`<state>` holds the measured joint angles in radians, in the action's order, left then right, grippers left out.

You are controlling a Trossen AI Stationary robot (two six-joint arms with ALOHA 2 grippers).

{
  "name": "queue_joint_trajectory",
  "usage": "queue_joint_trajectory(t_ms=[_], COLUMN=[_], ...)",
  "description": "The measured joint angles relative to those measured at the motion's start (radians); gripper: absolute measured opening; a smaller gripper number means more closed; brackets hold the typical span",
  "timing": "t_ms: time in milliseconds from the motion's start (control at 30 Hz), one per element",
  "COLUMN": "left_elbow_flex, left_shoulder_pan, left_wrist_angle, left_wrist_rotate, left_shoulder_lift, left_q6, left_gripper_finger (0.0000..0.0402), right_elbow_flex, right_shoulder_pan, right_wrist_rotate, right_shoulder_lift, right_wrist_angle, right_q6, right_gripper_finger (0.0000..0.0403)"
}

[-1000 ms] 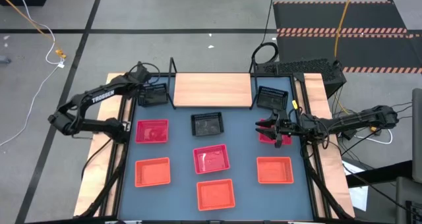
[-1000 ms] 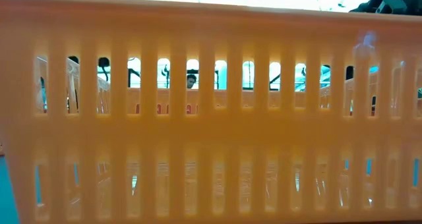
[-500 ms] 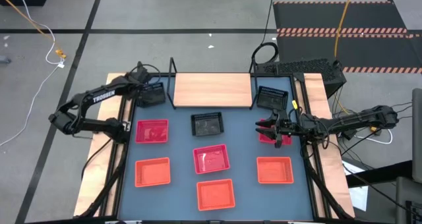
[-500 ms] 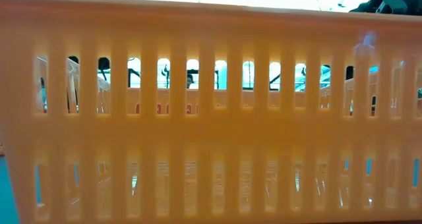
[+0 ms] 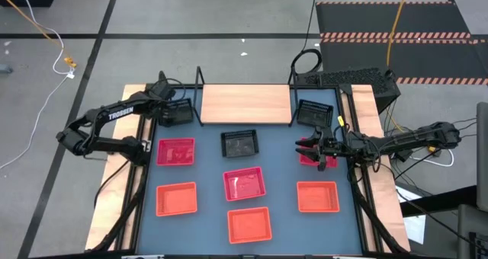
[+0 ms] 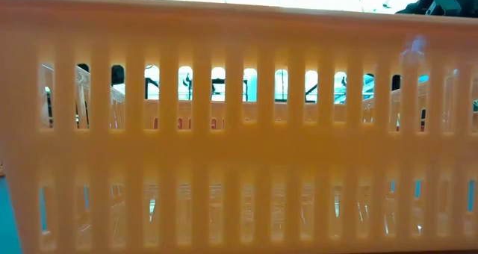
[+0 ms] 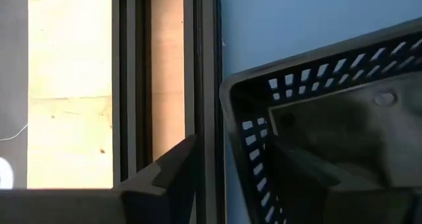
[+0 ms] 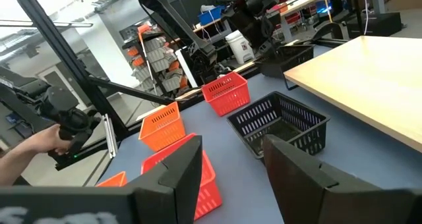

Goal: Stack baskets on shelf by color
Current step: Put the left black basket on the shelf

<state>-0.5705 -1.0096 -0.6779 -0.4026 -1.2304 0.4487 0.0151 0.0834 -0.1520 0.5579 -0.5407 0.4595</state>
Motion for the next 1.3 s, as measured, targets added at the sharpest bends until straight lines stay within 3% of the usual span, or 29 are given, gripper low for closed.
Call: queue_joint_trajectory(t_ms=[100, 367, 567, 733, 867, 1300], left_elbow_flex=[0.0, -0.003, -0.065, -0.188, -0.286, -0.539], left_shoulder_pan=[0.0, 0.0, 0.0, 0.02, 0.038, 0.104], left_wrist_angle=[-0.001, 0.005, -0.097, -0.249, -0.319, -0.513], left_wrist_rotate=[0.002, 0.002, 0.002, -0.097, -0.113, -0.118], left_shoulder_lift=[0.0, 0.003, 0.056, 0.137, 0.179, 0.184], left_q6=[-0.023, -0.048, -0.104, -0.166, -0.171, -0.205], left_gripper_finger=[0.0153, 0.0013, 0.0022, 0.0007, 0.002, 0.0011], right_elbow_flex=[0.0, 0.0, 0.0, 0.0, 0.0, -0.001], right_shoulder_pan=[0.0, 0.0, 0.0, 0.0, 0.0, 0.0], right_wrist_rotate=[0.0, 0.0, 0.0, 0.0, 0.0, -0.003], right_shoulder_lift=[0.0, 0.0, 0.0, 0.0, 0.0, 0.0], right_wrist_angle=[0.0, 0.0, 0.0, 0.004, 0.019, 0.018], right_q6=[0.0, 0.0, 0.004, 0.002, -0.007, -0.021], right_gripper_finger=[0.0155, 0.0155, 0.0155, 0.0155, 0.0155, 0.0155])
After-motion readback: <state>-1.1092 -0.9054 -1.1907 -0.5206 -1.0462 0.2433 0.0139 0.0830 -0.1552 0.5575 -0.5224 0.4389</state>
